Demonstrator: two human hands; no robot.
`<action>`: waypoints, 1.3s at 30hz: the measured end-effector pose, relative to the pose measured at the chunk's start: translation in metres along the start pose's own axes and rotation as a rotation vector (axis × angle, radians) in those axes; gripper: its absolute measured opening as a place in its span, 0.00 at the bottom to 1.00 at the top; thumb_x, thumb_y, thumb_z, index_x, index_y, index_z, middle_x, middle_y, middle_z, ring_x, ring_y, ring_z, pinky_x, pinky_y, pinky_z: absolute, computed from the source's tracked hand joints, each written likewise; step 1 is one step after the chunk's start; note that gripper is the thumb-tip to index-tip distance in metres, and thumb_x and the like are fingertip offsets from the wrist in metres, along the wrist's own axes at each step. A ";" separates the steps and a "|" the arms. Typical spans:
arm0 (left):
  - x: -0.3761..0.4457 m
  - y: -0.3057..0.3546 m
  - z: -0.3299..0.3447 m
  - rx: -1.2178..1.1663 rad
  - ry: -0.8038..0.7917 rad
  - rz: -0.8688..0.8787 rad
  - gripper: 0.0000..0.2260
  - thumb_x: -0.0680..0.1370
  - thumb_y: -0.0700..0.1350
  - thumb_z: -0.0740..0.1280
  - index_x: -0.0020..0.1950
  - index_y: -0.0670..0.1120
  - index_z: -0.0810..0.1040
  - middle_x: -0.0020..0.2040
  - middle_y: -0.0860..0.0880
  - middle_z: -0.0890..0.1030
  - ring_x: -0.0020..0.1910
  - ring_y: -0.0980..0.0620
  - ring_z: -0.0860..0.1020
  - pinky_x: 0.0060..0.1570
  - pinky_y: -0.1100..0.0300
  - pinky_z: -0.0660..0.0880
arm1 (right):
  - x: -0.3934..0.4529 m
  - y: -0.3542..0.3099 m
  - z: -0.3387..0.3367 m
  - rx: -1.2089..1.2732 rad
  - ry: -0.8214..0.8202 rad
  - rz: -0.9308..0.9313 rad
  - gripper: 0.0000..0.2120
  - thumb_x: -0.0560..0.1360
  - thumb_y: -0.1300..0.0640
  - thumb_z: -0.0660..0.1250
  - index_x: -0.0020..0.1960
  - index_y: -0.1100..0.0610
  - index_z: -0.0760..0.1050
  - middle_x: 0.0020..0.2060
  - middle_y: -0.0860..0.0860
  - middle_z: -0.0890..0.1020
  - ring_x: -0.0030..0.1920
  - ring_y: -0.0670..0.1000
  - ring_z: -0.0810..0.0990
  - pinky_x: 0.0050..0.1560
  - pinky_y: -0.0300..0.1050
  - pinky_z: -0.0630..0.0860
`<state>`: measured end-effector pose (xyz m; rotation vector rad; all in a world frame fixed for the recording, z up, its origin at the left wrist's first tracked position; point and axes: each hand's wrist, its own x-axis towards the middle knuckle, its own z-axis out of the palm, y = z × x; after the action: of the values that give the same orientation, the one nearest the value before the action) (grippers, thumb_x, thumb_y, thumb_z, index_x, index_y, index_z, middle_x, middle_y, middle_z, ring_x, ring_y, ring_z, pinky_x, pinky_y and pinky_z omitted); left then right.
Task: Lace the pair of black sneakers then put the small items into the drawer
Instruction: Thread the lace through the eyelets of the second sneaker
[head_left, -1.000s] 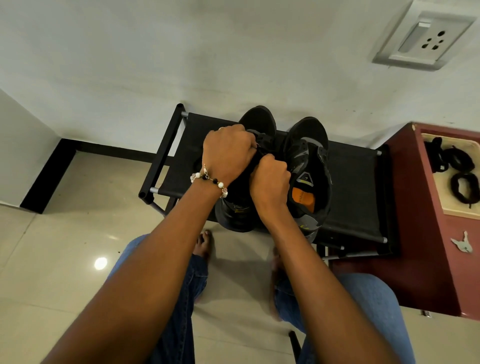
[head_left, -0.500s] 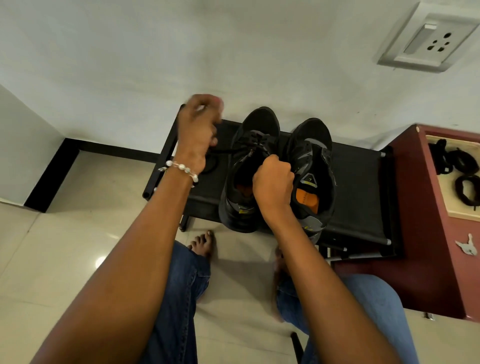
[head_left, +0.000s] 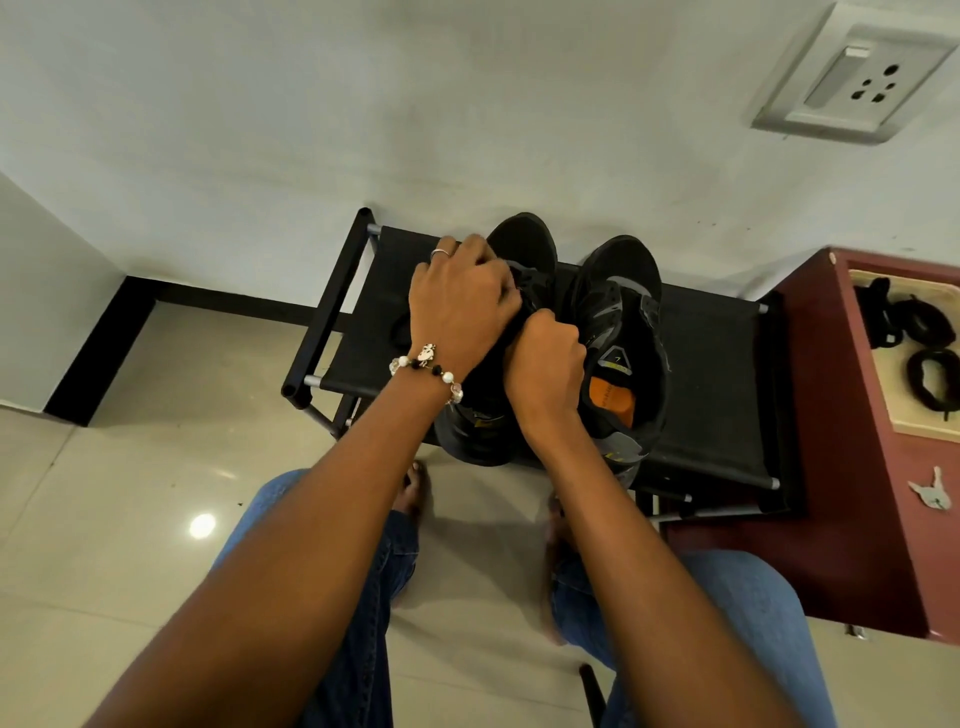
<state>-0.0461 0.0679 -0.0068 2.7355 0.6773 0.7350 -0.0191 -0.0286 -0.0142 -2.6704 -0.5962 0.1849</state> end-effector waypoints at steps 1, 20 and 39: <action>0.002 -0.001 -0.002 -0.137 0.034 -0.083 0.08 0.73 0.48 0.69 0.41 0.45 0.83 0.46 0.47 0.80 0.47 0.48 0.76 0.40 0.55 0.72 | 0.000 0.000 0.000 0.003 -0.002 0.001 0.11 0.82 0.63 0.55 0.59 0.67 0.72 0.52 0.64 0.80 0.51 0.64 0.81 0.40 0.48 0.73; 0.006 -0.043 -0.025 -0.042 -0.374 -0.652 0.14 0.76 0.45 0.66 0.62 0.51 0.78 0.66 0.43 0.73 0.65 0.39 0.71 0.63 0.40 0.66 | 0.006 0.002 0.001 0.033 0.062 -0.067 0.16 0.81 0.61 0.58 0.68 0.63 0.69 0.57 0.62 0.78 0.55 0.64 0.79 0.48 0.54 0.77; -0.019 0.000 -0.006 -0.047 -0.449 -0.447 0.15 0.81 0.52 0.59 0.48 0.40 0.74 0.48 0.40 0.77 0.48 0.37 0.78 0.38 0.54 0.67 | 0.031 0.004 0.013 -0.044 0.253 -0.396 0.09 0.79 0.60 0.63 0.48 0.65 0.79 0.38 0.59 0.82 0.39 0.60 0.80 0.36 0.51 0.78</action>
<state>-0.0641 0.0597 -0.0094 2.4357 1.0796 0.0335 0.0081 -0.0139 -0.0290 -2.4962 -1.0310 -0.2750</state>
